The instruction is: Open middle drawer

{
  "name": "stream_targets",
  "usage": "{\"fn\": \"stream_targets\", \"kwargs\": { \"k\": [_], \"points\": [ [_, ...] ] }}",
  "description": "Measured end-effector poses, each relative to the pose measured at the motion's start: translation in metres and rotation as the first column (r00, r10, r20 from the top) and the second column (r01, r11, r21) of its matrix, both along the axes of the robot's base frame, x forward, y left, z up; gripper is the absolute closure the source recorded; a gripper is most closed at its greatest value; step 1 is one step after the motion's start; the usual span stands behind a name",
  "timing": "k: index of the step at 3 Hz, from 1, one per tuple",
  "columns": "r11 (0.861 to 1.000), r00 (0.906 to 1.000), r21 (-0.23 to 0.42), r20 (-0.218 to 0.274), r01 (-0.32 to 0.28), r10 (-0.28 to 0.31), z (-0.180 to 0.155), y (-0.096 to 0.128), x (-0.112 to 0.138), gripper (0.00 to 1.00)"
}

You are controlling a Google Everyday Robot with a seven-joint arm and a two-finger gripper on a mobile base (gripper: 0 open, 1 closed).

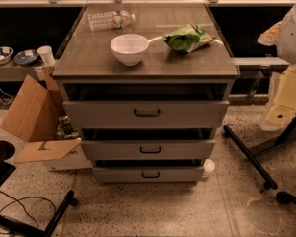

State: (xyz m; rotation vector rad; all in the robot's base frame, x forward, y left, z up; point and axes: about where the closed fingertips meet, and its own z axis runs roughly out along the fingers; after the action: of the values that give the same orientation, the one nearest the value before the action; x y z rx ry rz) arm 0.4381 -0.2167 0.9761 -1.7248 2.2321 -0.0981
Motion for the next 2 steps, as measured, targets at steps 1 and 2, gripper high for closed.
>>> {"fn": "stream_targets", "kwargs": {
  "k": [1,2],
  "points": [
    [1.000,1.0000,0.000,0.000,0.000,0.000,0.000,0.000,0.000,0.00],
    [0.999,0.9998,0.047,-0.017,-0.013,0.013,-0.025,0.013,-0.006,0.00]
  ]
}}
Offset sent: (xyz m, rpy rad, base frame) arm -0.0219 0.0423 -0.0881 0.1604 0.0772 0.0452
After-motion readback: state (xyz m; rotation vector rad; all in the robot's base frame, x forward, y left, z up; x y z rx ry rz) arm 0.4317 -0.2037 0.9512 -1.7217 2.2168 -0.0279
